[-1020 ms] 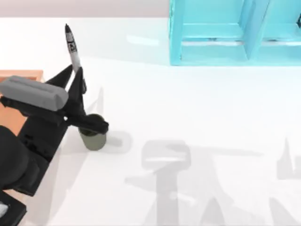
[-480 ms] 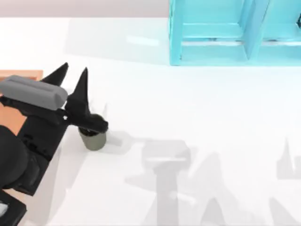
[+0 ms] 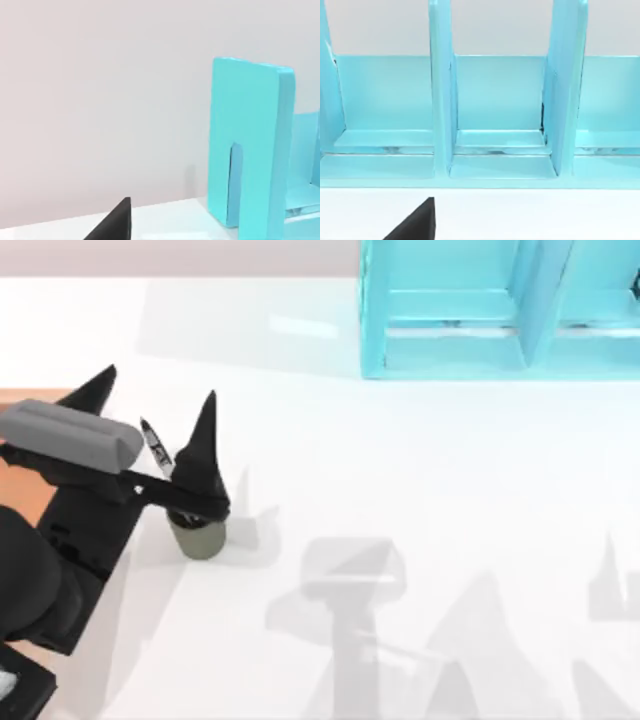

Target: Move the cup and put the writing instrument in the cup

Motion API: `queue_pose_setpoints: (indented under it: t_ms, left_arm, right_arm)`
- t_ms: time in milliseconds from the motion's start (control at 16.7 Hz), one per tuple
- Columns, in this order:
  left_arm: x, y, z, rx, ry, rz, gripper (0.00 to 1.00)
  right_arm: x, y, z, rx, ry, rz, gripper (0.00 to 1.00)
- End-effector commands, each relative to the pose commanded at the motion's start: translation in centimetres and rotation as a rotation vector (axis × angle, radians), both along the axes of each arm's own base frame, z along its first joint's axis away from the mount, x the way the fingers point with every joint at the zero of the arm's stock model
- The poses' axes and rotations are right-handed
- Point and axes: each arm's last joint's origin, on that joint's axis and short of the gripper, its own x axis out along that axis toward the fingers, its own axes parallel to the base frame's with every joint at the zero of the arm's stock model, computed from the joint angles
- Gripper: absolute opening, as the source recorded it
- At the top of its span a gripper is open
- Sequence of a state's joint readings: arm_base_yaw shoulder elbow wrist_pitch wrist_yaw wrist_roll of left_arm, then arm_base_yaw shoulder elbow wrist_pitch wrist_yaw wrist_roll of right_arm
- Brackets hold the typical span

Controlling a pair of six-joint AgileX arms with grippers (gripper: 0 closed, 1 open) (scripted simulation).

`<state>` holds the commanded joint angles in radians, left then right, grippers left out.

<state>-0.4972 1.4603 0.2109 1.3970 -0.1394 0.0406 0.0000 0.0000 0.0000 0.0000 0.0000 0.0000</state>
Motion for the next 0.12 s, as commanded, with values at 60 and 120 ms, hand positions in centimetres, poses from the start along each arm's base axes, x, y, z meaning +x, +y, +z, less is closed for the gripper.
queue_pose_setpoints:
  t_ms: [60, 120]
  left_arm:
    - [0.0, 0.0, 0.0, 0.0, 0.0, 0.0, 1.0]
    - [0.0, 0.0, 0.0, 0.0, 0.0, 0.0, 1.0]
  right_arm:
    - [0.0, 0.0, 0.0, 0.0, 0.0, 0.0, 1.0]
    - [0.0, 0.0, 0.0, 0.0, 0.0, 0.0, 1.0]
